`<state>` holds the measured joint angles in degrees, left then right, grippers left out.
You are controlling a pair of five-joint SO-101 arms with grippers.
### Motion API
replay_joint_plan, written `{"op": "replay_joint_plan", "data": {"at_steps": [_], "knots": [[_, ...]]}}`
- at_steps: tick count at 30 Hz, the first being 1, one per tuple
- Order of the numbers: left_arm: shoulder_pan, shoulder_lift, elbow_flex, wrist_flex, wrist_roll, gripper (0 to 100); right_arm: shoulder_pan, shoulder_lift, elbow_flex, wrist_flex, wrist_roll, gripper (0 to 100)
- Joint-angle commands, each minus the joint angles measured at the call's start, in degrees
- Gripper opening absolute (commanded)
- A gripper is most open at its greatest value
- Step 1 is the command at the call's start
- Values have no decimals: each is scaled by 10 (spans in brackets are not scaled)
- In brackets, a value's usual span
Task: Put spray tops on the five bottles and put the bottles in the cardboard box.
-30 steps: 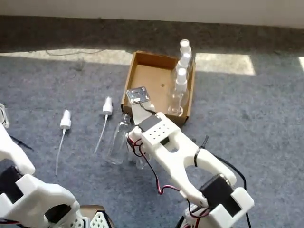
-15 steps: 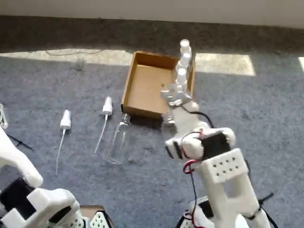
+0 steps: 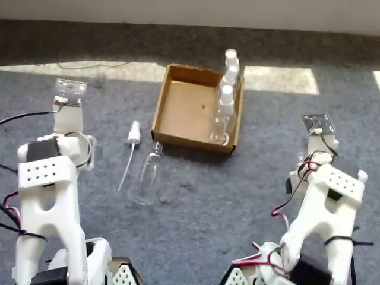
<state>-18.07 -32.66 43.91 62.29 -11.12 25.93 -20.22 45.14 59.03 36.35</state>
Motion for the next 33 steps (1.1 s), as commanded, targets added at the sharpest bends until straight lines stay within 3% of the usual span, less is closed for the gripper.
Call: {"op": "replay_joint_plan", "data": {"at_steps": [1, 6, 10, 14, 19, 25, 33], "knots": [[38, -22, 37, -33, 35, 211, 19, 115, -54, -51, 8, 6], [36, -22, 111, -124, 55, 211, 23, 201, -102, -53, 22, 46], [40, -22, 137, -132, 55, 211, 22, 205, -104, -53, 25, 126], [40, -22, 122, -147, 57, 211, 18, 205, -106, -53, 24, 138], [80, 0, 27, -207, 60, 210, 18, 205, -105, -54, 24, 138], [175, 121, -169, -158, 77, 211, 14, 206, -103, -57, 24, 138], [240, 355, -361, -147, 79, 208, 2, 208, -91, -65, 24, 79]]}}
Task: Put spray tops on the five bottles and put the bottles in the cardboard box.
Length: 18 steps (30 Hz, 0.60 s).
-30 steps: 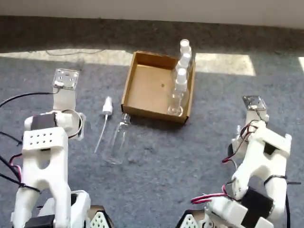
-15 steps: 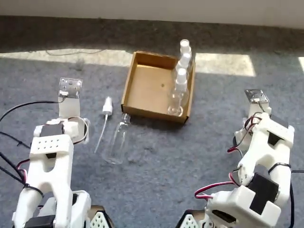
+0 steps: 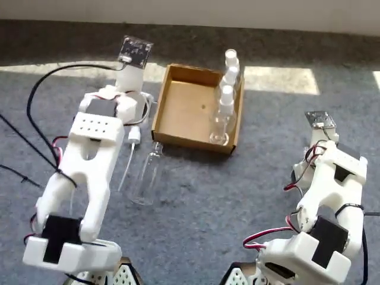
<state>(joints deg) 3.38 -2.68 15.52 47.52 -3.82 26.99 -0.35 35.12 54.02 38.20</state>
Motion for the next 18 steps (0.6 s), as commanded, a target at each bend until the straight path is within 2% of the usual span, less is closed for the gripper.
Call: {"op": "replay_joint_plan", "data": {"at_steps": [1, 9, 18], "knots": [[29, 80, -95, 1, 6, 208, -8, 7, 17, -31, 5, 71], [32, 225, -231, 2, 5, 207, -8, 7, 94, -128, 9, 70], [31, 271, -252, 1, 6, 207, -8, 7, 102, -140, 9, 70]]}}
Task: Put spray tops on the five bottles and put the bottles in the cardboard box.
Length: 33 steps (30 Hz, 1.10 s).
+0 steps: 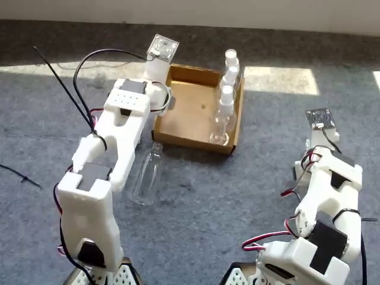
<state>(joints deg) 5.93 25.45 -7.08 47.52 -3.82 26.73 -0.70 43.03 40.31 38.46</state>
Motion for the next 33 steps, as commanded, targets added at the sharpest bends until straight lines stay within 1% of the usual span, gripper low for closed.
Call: {"op": "replay_joint_plan", "data": {"at_steps": [1, 5, 10, 19, 24, 30, 33], "knots": [[6, -9, -26, 1, 6, 207, -6, 11, 23, -3, 6, 70], [6, -9, -25, 2, 7, 204, -6, 11, 23, -3, 6, 70], [6, -8, -25, 2, 28, 143, -6, 11, 23, -2, 5, 70], [7, -7, -23, 2, 29, 144, -6, 11, 23, -1, 5, 70], [9, -8, 8, 0, 29, 143, -4, 11, 23, -1, 5, 70], [9, -8, 15, 0, 29, 143, -4, 11, 23, -1, 4, 70], [9, -8, 16, 0, 29, 130, -2, 11, 23, -1, 4, 70]]}}
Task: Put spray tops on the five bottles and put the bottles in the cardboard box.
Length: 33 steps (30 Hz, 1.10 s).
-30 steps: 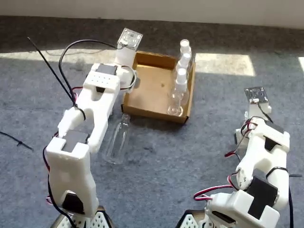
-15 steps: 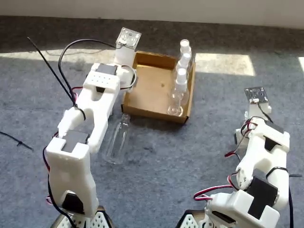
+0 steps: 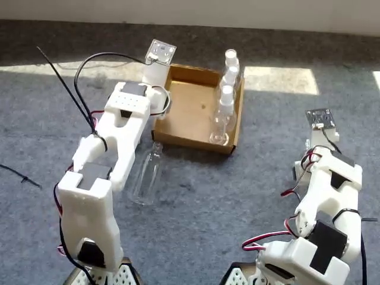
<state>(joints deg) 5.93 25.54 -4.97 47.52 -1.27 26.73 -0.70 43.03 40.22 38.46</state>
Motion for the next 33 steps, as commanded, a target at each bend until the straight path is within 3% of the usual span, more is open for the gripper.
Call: {"op": "replay_joint_plan", "data": {"at_steps": [1, 12, 15, 30, 33], "knots": [[9, -9, -5, 0, 4, 114, -1, 11, 23, 0, 4, 70], [9, -10, 12, 2, 7, 88, 0, 11, 23, 0, 4, 70], [6, -10, 21, 2, 44, 88, 0, 11, 23, 0, 4, 70], [5, -15, 38, 3, 91, 87, 0, 11, 23, 0, 4, 70], [5, -15, 44, 3, 114, 50, 0, 11, 23, 0, 4, 70]]}}
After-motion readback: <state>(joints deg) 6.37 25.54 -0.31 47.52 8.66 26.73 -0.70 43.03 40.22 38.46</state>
